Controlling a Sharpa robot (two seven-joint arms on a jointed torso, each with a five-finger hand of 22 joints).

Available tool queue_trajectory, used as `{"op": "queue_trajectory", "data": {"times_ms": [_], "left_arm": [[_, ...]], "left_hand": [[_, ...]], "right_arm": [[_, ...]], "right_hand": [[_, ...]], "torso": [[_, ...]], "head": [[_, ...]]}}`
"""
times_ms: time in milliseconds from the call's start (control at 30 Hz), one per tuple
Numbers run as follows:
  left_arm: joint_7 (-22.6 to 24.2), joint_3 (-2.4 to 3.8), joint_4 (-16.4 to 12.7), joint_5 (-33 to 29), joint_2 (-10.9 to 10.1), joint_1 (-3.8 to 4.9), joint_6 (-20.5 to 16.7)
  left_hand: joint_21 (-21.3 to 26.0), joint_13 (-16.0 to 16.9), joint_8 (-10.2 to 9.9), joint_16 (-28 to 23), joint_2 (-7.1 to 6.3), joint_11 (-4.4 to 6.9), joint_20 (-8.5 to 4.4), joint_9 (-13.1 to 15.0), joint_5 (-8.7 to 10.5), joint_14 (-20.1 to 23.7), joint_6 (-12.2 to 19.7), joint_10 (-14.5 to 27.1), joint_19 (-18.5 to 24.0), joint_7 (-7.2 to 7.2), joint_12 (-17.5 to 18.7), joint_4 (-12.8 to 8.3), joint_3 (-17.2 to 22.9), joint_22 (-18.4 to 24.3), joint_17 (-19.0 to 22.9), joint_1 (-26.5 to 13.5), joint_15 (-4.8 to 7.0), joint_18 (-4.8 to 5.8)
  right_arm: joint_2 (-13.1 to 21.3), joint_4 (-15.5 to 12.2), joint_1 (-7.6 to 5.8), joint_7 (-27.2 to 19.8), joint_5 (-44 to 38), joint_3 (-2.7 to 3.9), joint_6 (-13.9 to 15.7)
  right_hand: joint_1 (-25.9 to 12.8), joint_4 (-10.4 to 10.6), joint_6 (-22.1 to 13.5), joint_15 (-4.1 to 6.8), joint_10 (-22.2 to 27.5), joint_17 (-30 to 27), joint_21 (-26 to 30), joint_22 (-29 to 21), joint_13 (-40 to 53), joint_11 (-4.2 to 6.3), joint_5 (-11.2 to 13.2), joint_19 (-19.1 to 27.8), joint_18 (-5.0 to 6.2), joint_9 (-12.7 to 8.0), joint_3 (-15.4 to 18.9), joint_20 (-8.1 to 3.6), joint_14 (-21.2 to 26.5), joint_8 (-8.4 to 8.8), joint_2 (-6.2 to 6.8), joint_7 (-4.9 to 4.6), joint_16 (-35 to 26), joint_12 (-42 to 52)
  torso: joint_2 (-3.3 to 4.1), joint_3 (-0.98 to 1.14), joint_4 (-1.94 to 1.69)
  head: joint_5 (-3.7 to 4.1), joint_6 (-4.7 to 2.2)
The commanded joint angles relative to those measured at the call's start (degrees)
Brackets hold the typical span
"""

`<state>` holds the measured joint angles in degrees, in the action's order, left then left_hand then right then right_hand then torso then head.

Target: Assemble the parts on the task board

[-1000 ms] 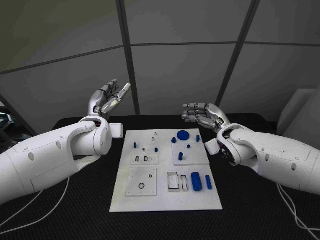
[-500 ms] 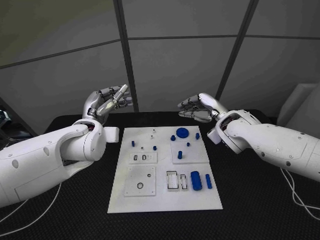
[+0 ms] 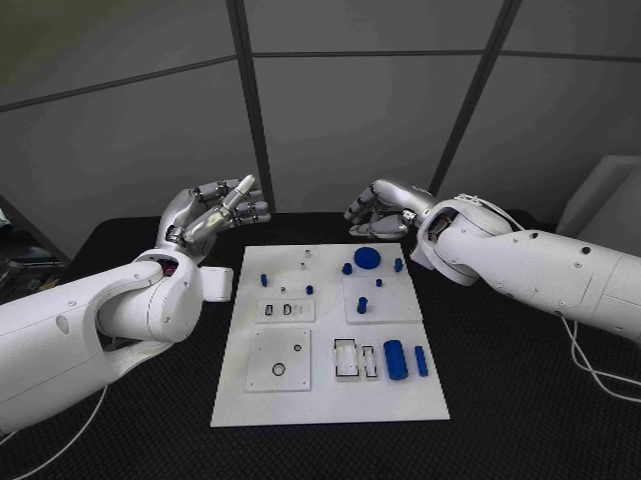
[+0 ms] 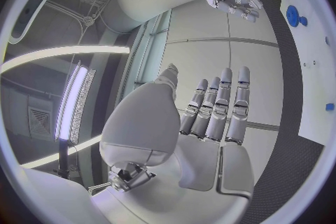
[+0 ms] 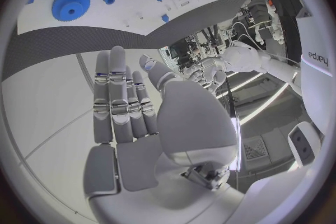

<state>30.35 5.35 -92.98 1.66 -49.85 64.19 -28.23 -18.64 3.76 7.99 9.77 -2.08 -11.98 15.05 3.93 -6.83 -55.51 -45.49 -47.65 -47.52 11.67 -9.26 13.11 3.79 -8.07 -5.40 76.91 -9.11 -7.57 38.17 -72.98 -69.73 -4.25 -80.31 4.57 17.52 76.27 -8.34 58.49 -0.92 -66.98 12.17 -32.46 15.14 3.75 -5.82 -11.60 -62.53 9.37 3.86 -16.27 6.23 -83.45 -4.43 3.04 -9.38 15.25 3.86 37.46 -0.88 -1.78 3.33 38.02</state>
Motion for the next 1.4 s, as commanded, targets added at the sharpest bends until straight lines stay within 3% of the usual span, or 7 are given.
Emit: {"op": "queue_trajectory", "data": {"times_ms": [33,267,567,767,1067,1267,1400], "left_arm": [[0.20,0.05,-0.65,0.48,-0.22,0.00,1.81],[-0.68,0.06,-1.56,0.48,-0.77,-0.08,2.81],[-0.95,0.07,-2.61,0.48,-1.40,-0.09,3.21],[-0.99,0.07,-3.11,0.48,-1.75,-0.07,3.20],[-1.08,0.08,-3.53,0.48,-2.03,-0.07,3.20],[-1.11,0.08,-3.69,0.48,-2.13,-0.06,3.25],[-1.13,0.08,-3.71,0.48,-2.17,-0.05,3.24]], "left_hand": [[-0.36,-0.05,-0.23,-0.27,0.58,0.09,0.12,-0.06,0.31,-0.57,-0.46,-0.48,-0.53,2.69,0.34,-0.20,-0.24,0.05,-0.08,0.24,0.02,-2.99],[-0.41,-0.13,-0.96,-0.70,0.65,-0.14,0.10,-0.31,0.32,-0.41,1.22,-0.06,-0.82,3.04,0.78,-0.35,-0.65,0.13,-0.06,0.05,-0.10,-2.91],[-0.41,-0.13,-0.94,-0.74,0.66,-0.16,0.10,-0.29,0.32,-0.39,0.94,-0.03,-0.84,3.06,0.81,-0.36,-0.68,0.14,-0.06,0.04,-0.12,-2.91],[-0.41,-0.13,-0.92,-0.76,0.67,-0.16,0.10,-0.27,0.32,-0.38,0.72,-0.03,-0.84,3.06,0.82,-0.38,-0.69,0.15,-0.05,0.04,-0.12,-2.90],[-0.40,-0.13,-0.95,-0.78,0.68,-0.16,0.10,-0.28,0.32,-0.36,0.85,-0.04,-0.86,3.06,0.82,-0.41,-0.71,0.16,-0.05,0.05,-0.13,-2.90],[-0.40,-0.13,-0.94,-0.80,0.67,-0.17,0.10,-0.27,0.32,-0.36,0.74,-0.04,-0.86,3.08,0.83,-0.42,-0.73,0.16,-0.05,0.05,-0.13,-2.90],[-0.40,-0.13,-0.94,-0.80,0.67,-0.17,0.10,-0.27,0.32,-0.36,0.74,-0.04,-0.86,3.08,0.83,-0.42,-0.73,0.16,-0.05,0.05,-0.13,-2.90]], "right_arm": [[-0.28,-0.36,-0.27,6.49,-10.46,0.04,-5.79],[-0.63,-0.28,-0.69,9.37,-14.54,0.04,-9.39],[-0.99,-0.72,-0.87,11.52,-17.61,0.04,-13.18],[-1.35,-0.43,-0.89,12.05,-18.32,0.03,-14.04],[-2.43,0.64,-0.88,12.01,-18.52,0.01,-15.23],[-2.81,1.02,-0.87,11.75,-18.54,0.01,-15.28],[-2.99,1.16,-0.86,11.62,-18.51,0.00,-15.59]], "right_hand": [[-0.28,0.43,0.26,0.35,0.05,2.51,-3.34,2.07,0.03,0.47,0.19,-0.74,0.99,-0.01,-0.37,-0.57,-2.98,0.47,1.00,0.18,2.80,-0.25],[-1.26,2.36,0.62,0.35,1.19,9.38,-8.99,5.81,0.15,0.48,0.75,0.17,0.98,0.03,-0.72,-0.54,-2.93,0.56,2.20,0.67,11.31,-0.15],[-0.76,4.18,-0.15,0.20,3.10,21.27,-16.46,10.96,0.10,0.40,0.63,1.26,1.07,0.01,-1.26,-0.37,-2.65,0.63,3.19,0.87,25.41,0.05],[-0.45,4.86,-0.42,0.16,3.54,28.67,-22.21,17.84,0.15,0.28,0.64,-0.52,0.23,0.03,-1.23,-0.21,-2.72,0.59,3.36,0.91,32.99,0.19],[-0.03,5.69,-0.47,0.11,3.23,38.74,-30.41,28.40,0.19,0.29,0.50,-4.06,-1.20,0.06,-1.63,-0.07,-3.15,0.52,3.39,0.95,43.31,0.42],[0.15,5.84,-0.36,0.07,3.15,40.32,-31.94,30.36,0.18,0.30,0.39,-4.58,-1.45,0.08,-1.89,-0.05,-3.07,0.48,3.36,0.97,45.04,0.41],[0.20,6.20,-0.12,0.17,2.64,43.98,-34.72,34.27,0.18,0.26,0.28,-6.09,-2.05,0.10,-2.45,0.01,-3.40,0.42,3.16,0.98,48.66,0.52]], "torso": [[1.35,-0.29,-0.74],[2.31,-0.54,-1.29],[2.97,-0.61,-1.32],[3.15,-0.64,-1.48],[3.47,-0.55,-1.42],[3.72,-0.57,-1.55],[3.81,-0.63,-1.62]], "head": [[0.32,0.01],[0.92,-0.10],[1.23,0.26],[1.44,0.44],[1.24,1.02],[1.11,0.77],[1.09,1.28]]}}
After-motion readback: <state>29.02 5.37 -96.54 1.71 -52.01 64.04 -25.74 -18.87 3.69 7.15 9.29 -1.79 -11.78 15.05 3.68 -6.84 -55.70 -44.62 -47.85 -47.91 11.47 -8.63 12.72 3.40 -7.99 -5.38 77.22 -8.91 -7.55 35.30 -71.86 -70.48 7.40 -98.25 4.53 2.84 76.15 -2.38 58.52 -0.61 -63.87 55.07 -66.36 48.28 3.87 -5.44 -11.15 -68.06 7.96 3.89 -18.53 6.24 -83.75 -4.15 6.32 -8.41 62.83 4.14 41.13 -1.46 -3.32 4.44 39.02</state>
